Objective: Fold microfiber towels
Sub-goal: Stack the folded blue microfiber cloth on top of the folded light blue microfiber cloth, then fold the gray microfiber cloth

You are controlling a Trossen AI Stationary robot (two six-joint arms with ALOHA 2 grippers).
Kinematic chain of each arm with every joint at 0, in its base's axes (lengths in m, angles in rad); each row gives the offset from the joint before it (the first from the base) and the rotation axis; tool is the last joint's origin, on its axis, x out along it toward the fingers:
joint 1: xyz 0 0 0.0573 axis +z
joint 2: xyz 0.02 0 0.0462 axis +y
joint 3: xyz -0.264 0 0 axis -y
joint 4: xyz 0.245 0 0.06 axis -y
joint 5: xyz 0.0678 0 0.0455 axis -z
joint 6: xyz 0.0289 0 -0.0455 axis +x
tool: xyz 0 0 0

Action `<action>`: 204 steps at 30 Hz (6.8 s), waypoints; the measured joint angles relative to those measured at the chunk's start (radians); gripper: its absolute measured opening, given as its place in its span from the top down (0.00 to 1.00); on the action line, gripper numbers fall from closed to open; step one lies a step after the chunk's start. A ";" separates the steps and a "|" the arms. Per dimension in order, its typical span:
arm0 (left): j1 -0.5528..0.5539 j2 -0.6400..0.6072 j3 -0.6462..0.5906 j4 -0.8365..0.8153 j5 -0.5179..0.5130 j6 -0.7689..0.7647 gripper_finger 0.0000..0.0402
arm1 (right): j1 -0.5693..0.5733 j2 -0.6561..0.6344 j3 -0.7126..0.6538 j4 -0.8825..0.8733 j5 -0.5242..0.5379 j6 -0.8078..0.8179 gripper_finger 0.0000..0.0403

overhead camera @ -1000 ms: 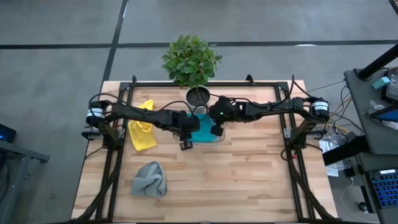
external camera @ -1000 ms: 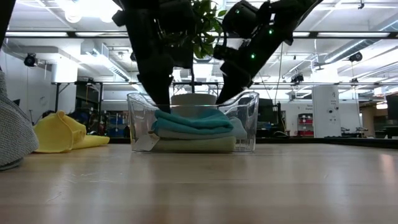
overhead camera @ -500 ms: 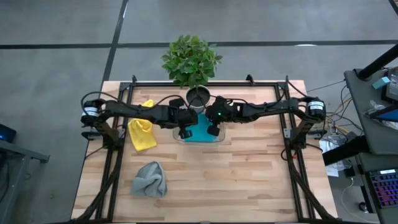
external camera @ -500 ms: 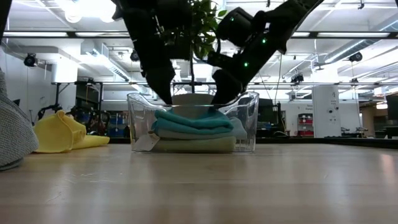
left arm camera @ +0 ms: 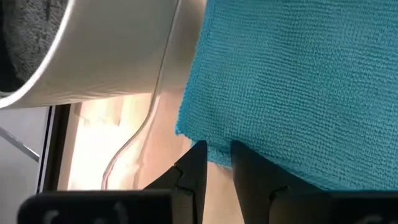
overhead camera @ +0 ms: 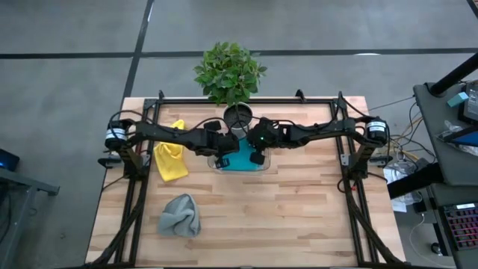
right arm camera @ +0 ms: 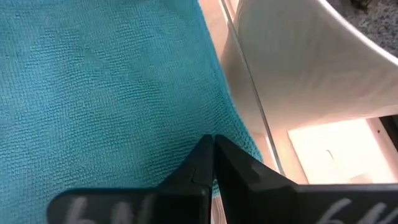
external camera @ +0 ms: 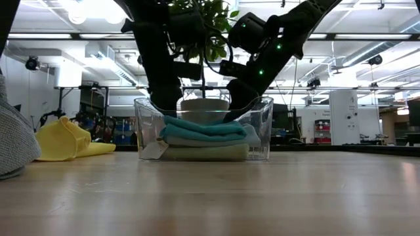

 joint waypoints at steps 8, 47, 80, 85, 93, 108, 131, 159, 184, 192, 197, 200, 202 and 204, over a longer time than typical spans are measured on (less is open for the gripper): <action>-0.004 -0.066 0.015 0.019 0.074 0.018 0.86 | 0.000 -0.036 0.000 -0.002 0.001 -0.001 0.98; -0.178 -0.200 -0.034 0.228 0.159 -0.191 0.86 | 0.192 -0.352 -0.184 -0.026 0.007 0.103 0.98; -0.723 -0.026 0.268 -0.480 0.626 -1.655 0.92 | 0.562 -0.428 -0.453 0.383 0.036 0.252 0.98; -0.763 -0.011 0.263 -0.476 0.575 -1.708 0.91 | 0.562 -0.428 -0.453 0.383 0.036 0.247 0.98; -0.767 -0.012 0.181 -0.422 0.574 -1.733 0.77 | 0.562 -0.428 -0.452 0.382 0.034 0.239 0.98; -0.747 -0.012 0.040 -0.219 0.523 -1.713 0.75 | 0.561 -0.428 -0.452 0.381 0.034 0.224 0.98; -0.667 -0.048 0.467 -0.234 0.133 -0.886 1.00 | 0.562 -0.428 -0.424 0.381 0.020 0.197 0.92; -0.576 -0.079 0.550 -0.117 -0.238 -0.630 1.00 | 0.592 -0.379 -0.419 0.370 -0.076 0.288 0.44; -0.523 -0.079 0.549 -0.047 -0.322 -0.623 1.00 | 0.670 -0.036 -0.373 0.703 0.412 0.361 0.57; -0.518 -0.079 0.549 -0.051 -0.340 -0.622 1.00 | 0.679 -0.022 -0.335 0.697 0.374 0.381 0.54; -0.516 -0.078 0.549 -0.050 -0.340 -0.621 1.00 | 0.673 -0.007 -0.328 0.699 0.429 0.383 0.53; -0.516 -0.078 0.549 -0.050 -0.340 -0.621 1.00 | 0.663 0.022 -0.328 0.712 0.510 0.375 0.55; -0.516 -0.079 0.549 -0.050 -0.340 -0.621 1.00 | 0.657 0.049 -0.328 0.759 0.516 0.369 0.58; -0.516 -0.078 0.549 -0.050 -0.340 -0.621 1.00 | 0.657 0.068 -0.328 0.779 0.548 0.368 0.61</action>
